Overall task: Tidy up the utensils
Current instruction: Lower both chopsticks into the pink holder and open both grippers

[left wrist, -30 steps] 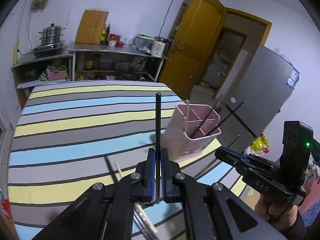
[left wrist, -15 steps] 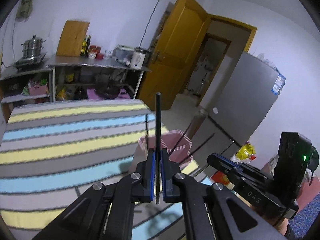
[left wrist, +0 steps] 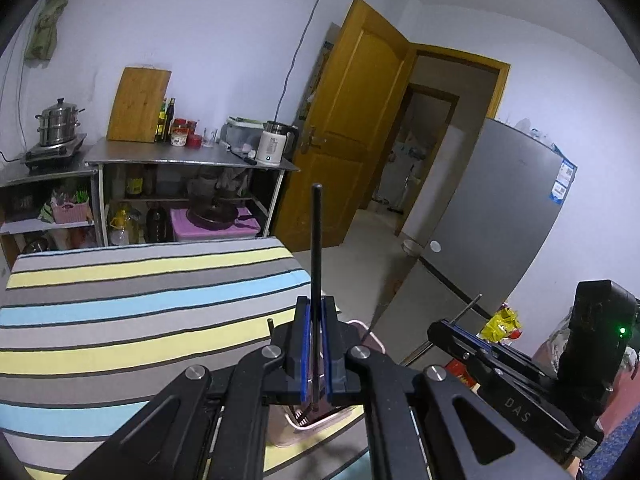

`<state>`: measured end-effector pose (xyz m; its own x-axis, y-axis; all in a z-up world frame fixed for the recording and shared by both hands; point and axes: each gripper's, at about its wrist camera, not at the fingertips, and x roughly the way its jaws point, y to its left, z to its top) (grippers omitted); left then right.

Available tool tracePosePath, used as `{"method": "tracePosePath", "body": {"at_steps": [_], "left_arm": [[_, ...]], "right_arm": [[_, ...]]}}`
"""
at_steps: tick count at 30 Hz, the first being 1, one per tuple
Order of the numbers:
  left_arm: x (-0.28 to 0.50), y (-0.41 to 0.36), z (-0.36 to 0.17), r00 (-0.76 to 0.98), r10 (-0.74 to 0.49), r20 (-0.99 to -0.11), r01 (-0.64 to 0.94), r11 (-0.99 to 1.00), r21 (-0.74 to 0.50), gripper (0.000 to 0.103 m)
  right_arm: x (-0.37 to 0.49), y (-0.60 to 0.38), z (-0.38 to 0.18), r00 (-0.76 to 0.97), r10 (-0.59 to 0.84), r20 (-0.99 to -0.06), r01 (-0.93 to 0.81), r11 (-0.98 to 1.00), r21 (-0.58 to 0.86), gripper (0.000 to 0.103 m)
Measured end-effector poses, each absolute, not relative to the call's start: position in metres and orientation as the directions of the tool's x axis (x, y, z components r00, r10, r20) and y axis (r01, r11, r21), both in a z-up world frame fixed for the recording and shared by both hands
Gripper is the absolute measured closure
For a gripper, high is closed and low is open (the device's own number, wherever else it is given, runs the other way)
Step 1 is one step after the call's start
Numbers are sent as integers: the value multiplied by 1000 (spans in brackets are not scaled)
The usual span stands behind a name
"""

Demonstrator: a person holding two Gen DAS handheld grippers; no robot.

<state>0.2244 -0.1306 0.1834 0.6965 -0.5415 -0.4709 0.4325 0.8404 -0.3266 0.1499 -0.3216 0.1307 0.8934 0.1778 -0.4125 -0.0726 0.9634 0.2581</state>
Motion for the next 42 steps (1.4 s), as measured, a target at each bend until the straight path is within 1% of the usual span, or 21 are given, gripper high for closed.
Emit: {"method": "tracePosePath", "body": {"at_steps": [13,22,24,26,28,31,32,33,35,42], "left_arm": [[236,-146,132,686,-506,-523,431,861,-269,98],[232,-144,109,678,-496,-543,421,867,-267,98],[231,-143,107,673,-500,-545,422,865,-273,98],[230,-142,104,672,-495,-551,420,867,-267,98],[228,-141,103,670,-497,-551,421,866,-269,97],[221,-136,104,672,-507,-539,425,861,-280,92],[219,-133,105,675,-508,-536,425,861,-281,89],[216,-131,106,681,-505,-531,420,863,-281,85],[208,-123,107,699,-494,-516,406,869,-281,80],[178,-95,103,753,-434,-494,351,900,-257,79]], "right_arm": [[176,-322,77,850,198,-489,-67,960,272,98],[177,-316,60,827,210,-522,-86,964,252,97],[175,-315,58,827,205,-524,-83,966,246,96],[174,-314,57,828,200,-524,-82,967,240,93],[173,-316,57,826,205,-525,-86,967,241,90],[167,-314,59,832,204,-517,-89,967,238,85],[165,-314,60,835,201,-513,-88,967,237,84],[162,-314,61,839,195,-507,-84,969,234,84],[159,-313,64,847,186,-497,-77,970,231,81],[135,-311,68,871,187,-454,-75,964,254,79]]}}
